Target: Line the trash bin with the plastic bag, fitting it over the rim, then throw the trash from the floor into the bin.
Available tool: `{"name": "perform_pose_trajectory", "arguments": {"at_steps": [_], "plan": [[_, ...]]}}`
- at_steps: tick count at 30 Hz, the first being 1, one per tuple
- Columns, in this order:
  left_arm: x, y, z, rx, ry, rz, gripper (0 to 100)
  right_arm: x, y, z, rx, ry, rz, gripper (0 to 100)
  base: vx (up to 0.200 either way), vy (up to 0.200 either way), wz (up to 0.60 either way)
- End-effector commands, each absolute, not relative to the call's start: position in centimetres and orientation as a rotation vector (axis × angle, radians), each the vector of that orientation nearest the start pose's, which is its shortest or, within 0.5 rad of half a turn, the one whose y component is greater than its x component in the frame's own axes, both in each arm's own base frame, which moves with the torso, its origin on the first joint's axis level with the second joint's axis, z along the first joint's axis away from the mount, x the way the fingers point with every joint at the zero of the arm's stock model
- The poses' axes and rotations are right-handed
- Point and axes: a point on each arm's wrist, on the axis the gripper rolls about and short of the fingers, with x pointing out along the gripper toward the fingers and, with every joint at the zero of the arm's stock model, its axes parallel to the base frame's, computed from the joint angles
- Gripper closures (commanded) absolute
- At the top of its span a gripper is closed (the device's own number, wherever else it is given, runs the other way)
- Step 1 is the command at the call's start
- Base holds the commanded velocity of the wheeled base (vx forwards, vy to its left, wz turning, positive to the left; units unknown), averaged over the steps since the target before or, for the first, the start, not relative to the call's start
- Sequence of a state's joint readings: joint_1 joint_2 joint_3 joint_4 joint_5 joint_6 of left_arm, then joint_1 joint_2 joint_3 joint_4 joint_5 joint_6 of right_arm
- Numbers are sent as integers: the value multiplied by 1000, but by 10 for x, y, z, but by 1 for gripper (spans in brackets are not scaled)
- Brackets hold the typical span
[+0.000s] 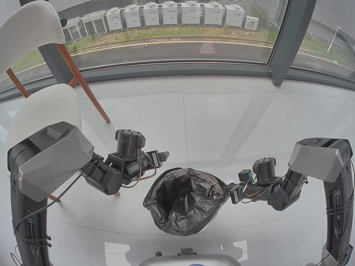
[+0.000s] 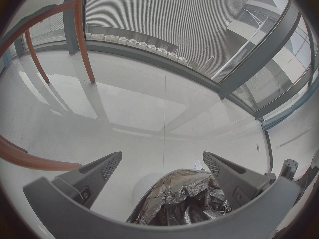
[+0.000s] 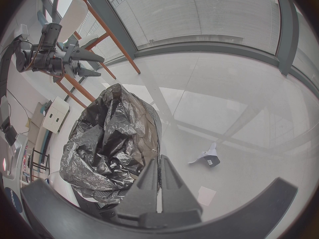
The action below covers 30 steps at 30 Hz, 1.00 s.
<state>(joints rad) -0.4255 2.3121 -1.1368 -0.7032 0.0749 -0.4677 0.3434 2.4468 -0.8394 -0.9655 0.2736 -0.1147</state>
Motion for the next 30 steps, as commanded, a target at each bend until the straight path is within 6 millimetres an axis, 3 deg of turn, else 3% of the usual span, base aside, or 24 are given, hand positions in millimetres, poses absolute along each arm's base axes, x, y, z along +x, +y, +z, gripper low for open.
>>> {"name": "perform_pose_trajectory", "arguments": {"at_steps": [1,23,24,28,30], "plan": [[392,-175,55,-345,502,-231,0,356,132,-53,-139,630,631,100,0,0,0],[381,-170,86,-383,445,-233,0,357,132,-48,-193,597,642,100,0,0,0],[380,-170,87,-384,447,-233,0,357,132,-48,-197,593,644,0,0,0,0],[377,-168,93,-393,437,-232,0,358,132,-44,-195,567,644,0,0,0,0],[375,-167,96,-395,437,-232,0,353,129,-24,-178,544,636,0,0,0,0]]}}
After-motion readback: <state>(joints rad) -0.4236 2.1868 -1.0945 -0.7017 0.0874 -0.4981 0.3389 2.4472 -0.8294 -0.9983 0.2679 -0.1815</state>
